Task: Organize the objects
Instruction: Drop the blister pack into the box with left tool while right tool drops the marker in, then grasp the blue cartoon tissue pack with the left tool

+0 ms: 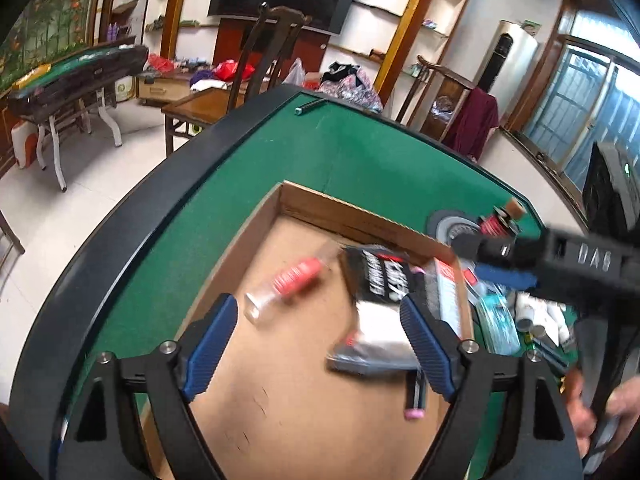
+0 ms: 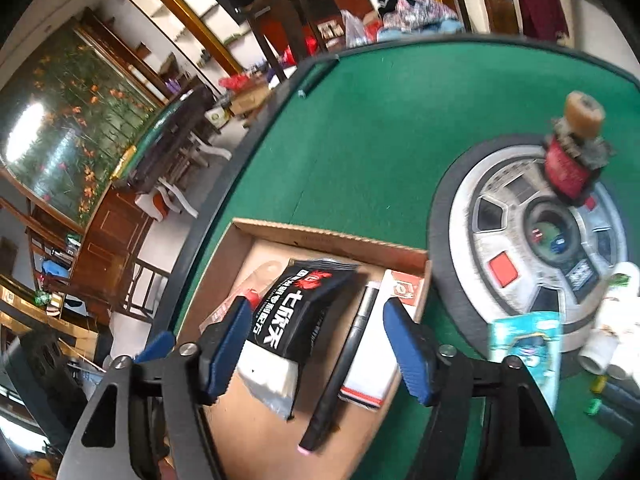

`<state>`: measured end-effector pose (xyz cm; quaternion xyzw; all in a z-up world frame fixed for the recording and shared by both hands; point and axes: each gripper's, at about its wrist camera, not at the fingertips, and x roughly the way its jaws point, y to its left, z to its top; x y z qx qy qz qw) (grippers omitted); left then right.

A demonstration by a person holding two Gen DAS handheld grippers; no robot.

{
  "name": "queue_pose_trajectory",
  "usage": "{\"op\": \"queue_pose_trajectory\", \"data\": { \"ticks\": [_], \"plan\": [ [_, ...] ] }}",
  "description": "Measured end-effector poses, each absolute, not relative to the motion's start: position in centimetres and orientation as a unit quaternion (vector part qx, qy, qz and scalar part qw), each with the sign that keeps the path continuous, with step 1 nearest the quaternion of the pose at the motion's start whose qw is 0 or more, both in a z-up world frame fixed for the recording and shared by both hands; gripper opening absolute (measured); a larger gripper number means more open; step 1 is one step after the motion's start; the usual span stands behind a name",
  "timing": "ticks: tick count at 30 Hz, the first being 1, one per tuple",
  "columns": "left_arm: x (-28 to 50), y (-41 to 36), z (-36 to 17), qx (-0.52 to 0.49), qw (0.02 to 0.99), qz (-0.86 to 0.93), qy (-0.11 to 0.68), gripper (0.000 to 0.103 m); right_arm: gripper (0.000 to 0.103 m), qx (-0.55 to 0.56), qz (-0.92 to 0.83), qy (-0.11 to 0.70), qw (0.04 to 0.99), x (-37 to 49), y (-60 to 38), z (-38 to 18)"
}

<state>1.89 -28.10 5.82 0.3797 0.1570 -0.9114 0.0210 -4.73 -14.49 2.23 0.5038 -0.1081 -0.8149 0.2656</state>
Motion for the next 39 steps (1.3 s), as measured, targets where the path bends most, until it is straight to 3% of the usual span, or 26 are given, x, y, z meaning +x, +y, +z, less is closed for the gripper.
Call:
{"op": "queue_pose_trajectory", "data": {
  "ticks": [14, 23, 29, 33, 39],
  "plan": [
    [3.7, -20.7, 2.8, 0.446, -0.011, -0.892, 0.071, 0.084, 0.081, 0.473, -0.836, -0.134, 0.244, 2.1, -3.9, 3.6],
    [4.3, -19.6, 3.3, 0.461, -0.005, -0.884, 0.079, 0.084, 0.086, 0.432, -0.877, -0.12, 0.171, 5.1, 4.4, 5.0],
    [7.0, -18.1, 6.3, 0.444, -0.045, -0.889, 0.097, 0.084, 0.088, 0.405, -0.896, -0.119, 0.134, 6.6, 8.9, 5.4],
    [8.0, -14.9, 7.8, 0.436, -0.081, -0.891, 0.097, 0.092, 0.091, 0.397, -0.901, -0.14, 0.101, 6.2, 12.1, 4.4],
    [6.7, -10.0, 6.6, 0.459, -0.107, -0.879, 0.067, 0.092, 0.092, 0.398, -0.903, -0.154, 0.052, 6.0, 16.1, 1.6]
  ]
}}
